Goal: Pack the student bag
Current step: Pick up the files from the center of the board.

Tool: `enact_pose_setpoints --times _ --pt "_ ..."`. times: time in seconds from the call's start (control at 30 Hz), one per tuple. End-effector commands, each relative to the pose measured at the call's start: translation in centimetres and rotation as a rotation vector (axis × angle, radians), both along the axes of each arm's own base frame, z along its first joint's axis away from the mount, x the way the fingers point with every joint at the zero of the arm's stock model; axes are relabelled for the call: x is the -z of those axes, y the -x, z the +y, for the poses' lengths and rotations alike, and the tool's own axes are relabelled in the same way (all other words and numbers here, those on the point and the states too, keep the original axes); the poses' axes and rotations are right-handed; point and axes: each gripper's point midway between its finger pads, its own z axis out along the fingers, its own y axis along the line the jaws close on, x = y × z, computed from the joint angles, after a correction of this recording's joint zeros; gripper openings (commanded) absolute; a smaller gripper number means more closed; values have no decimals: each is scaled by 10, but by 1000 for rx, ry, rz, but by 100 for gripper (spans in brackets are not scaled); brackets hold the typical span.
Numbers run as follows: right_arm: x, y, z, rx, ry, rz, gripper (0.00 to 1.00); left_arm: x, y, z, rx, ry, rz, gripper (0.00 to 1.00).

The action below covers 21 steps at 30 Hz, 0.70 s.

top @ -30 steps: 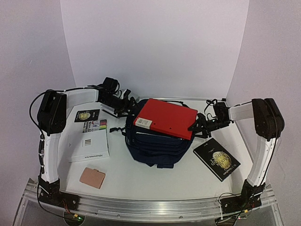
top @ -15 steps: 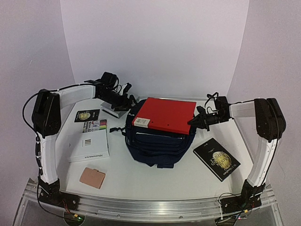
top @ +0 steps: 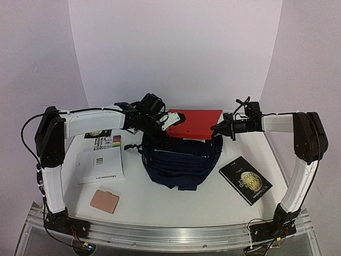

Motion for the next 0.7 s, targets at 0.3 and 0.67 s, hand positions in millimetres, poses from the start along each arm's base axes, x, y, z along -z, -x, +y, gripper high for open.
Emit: enact_pose_setpoints --times 0.3,0.67 --pt "-67 27 15 -80 -104 -88 0 -28 -46 -51 4 -75 -460 82" --pt "-81 32 20 -120 -130 -108 4 -44 -45 -59 -11 -72 -473 29"
